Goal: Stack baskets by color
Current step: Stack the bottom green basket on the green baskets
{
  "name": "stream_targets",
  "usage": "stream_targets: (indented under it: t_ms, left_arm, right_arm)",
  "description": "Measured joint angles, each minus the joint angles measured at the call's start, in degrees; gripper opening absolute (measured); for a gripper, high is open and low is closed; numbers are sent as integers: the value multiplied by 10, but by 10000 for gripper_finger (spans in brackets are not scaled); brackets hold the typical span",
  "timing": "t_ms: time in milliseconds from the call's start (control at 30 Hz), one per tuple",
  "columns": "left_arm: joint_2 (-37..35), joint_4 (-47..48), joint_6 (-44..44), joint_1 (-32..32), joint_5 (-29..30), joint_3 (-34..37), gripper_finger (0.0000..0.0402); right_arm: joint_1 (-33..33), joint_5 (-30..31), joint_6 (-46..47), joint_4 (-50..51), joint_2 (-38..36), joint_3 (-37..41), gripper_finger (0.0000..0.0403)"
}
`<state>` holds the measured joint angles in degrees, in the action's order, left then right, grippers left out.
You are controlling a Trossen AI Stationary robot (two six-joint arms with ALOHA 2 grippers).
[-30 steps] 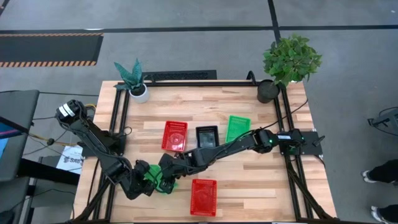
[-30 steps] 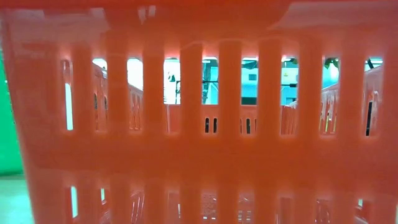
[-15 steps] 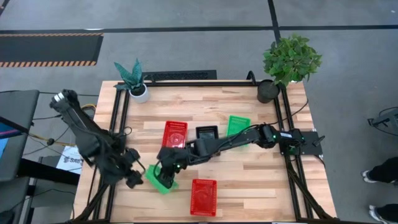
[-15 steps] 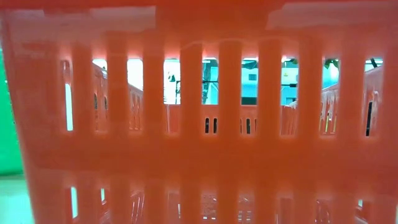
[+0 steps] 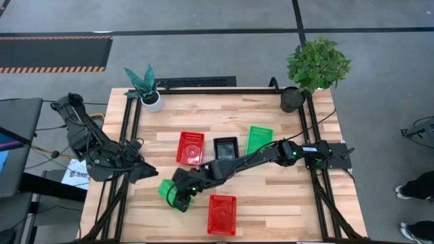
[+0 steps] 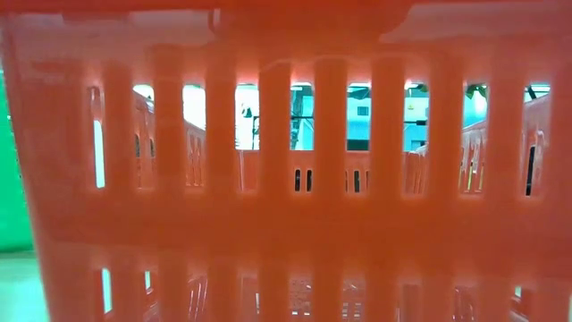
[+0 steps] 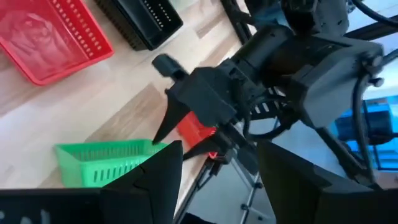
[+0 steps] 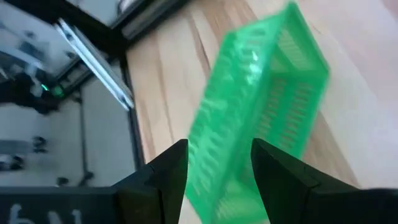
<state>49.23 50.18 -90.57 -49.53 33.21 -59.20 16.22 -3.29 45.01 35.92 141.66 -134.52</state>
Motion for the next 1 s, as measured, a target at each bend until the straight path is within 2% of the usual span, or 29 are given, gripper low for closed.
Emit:
stream_targets:
  t_ms: [333, 467, 633, 733, 867, 1000]
  left_arm:
    - [6, 6, 9, 0, -4, 0, 193]
    - [6, 9, 9, 0, -4, 0, 193]
    - [6, 25, 9, 0, -9, 0, 193]
    - [6, 32, 9, 0, -9, 0, 193]
    - [6, 32, 17, 0, -5, 0, 193]
    - [6, 32, 18, 0, 11, 0, 193]
  right_arm:
    - [2, -21, 17, -22, 30, 0, 189]
    - [-3, -27, 16, -21, 30, 0, 143]
    - [-10, -65, 15, -19, 30, 0, 24]
    - [-11, -95, 17, -25, 30, 0, 15]
    - [-11, -97, 15, -26, 24, -1, 7]
    - [-12, -92, 10, -18, -18, -3, 5]
